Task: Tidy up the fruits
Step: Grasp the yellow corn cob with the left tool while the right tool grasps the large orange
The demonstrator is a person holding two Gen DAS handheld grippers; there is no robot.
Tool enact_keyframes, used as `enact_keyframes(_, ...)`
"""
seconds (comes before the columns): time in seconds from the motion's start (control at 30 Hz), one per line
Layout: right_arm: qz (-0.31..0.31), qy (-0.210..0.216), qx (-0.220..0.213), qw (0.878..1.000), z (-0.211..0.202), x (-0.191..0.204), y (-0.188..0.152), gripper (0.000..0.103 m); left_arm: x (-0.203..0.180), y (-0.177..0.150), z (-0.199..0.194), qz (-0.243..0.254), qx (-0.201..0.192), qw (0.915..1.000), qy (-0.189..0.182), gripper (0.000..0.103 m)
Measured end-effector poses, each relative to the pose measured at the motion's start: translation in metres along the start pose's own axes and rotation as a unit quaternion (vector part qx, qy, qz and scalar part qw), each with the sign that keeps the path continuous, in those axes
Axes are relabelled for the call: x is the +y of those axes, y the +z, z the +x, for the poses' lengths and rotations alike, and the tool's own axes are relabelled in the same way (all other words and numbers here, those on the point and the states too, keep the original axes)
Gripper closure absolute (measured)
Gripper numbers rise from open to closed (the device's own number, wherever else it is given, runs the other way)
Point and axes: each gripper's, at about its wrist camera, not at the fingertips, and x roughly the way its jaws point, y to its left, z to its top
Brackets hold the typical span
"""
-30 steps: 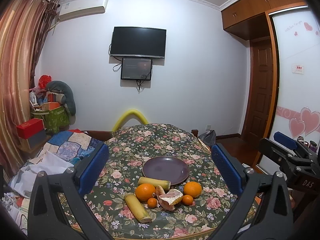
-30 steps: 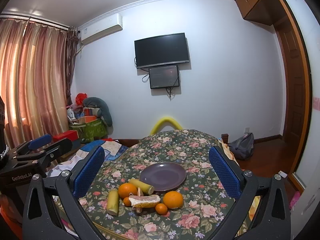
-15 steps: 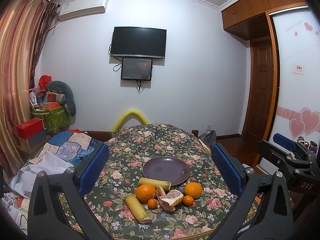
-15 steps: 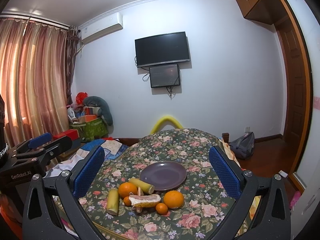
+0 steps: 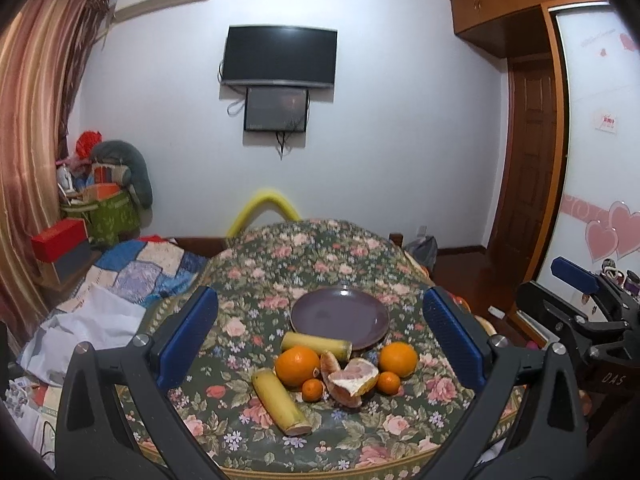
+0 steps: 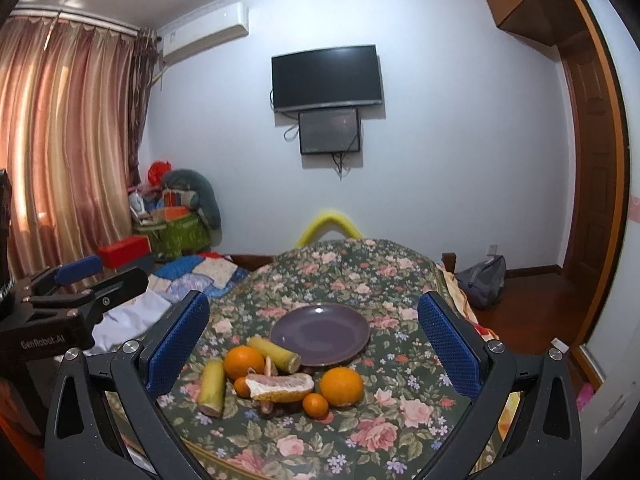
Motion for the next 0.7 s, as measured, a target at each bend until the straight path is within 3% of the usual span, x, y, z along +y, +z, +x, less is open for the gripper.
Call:
enact_keyframes(0.2,-0.008,-0.003,0.055,0.998,0.033,-0.008,-0.021,0.0,0.015,-0.016,0.035,-0.002,0.047,0.9989,0.005,0.001)
enact_keyframes(0.33,-0.001,-0.004,0.095,0.995,0.057,-0.019,-0.037,0.0,0.03,-0.03,0.061,-0.011,0.088,0.996,0.012,0.019)
enact_keyframes(0.57,0.009,-0.011,0.149,0.989,0.091,-0.032,-0.06,0.0,0.045,-0.058,0.104,-0.016,0.147,0.9887,0.024,0.026)
enact_keyframes(0.7,0.018,-0.007,0.174,0.985,0.105,-0.038,-0.072,0.0,0.048,-0.075,0.125,-0.014,0.187,0.9821,0.018,0.042)
